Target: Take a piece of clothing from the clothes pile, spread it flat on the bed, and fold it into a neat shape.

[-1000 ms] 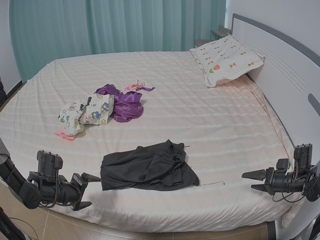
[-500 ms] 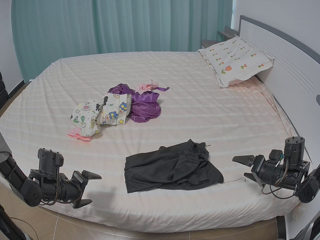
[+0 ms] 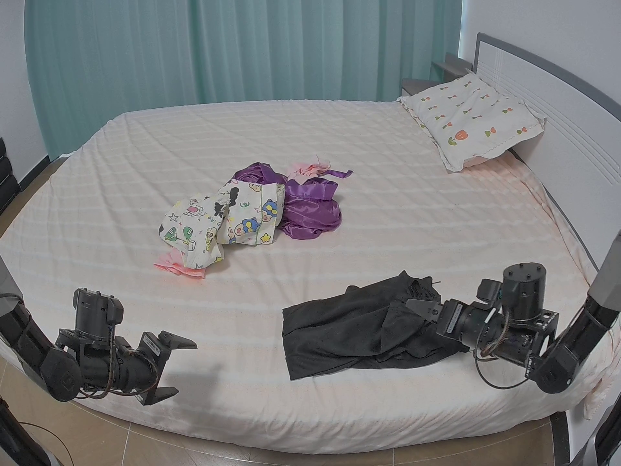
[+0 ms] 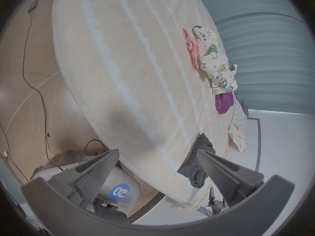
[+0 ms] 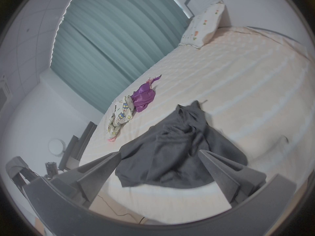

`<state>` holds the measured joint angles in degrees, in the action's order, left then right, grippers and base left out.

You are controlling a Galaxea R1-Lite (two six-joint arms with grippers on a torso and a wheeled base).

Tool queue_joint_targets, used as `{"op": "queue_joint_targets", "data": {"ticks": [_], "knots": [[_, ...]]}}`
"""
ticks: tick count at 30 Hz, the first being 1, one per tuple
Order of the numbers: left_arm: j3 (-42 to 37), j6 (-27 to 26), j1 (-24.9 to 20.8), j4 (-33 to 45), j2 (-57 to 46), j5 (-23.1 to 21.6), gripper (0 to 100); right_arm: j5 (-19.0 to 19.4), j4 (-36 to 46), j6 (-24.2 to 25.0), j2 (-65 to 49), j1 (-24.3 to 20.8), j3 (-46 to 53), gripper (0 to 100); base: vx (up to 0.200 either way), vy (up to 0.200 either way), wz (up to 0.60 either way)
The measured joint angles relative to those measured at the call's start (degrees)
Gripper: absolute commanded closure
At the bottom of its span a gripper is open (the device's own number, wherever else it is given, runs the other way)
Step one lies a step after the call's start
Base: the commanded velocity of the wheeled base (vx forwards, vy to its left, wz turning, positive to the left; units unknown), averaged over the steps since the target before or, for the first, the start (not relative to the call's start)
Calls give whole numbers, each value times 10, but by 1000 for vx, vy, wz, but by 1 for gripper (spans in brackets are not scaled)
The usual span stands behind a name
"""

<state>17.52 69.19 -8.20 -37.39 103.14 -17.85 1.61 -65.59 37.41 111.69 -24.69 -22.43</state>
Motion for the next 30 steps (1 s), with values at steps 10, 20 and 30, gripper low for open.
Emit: {"op": "queue_joint_targets", "data": {"ticks": [10,20,30], "knots": [[-1,0,0,0,0,0,0,-32,69,-131,96,-11,-144,0,0,0,0],[0,-1,-1,0,0,0,0,-59,68,-186,170,-9,-188,100,0,0,0],[1,-3,-1,0,2,0,0,-60,67,-163,127,18,-116,100,0,0,0]]}}
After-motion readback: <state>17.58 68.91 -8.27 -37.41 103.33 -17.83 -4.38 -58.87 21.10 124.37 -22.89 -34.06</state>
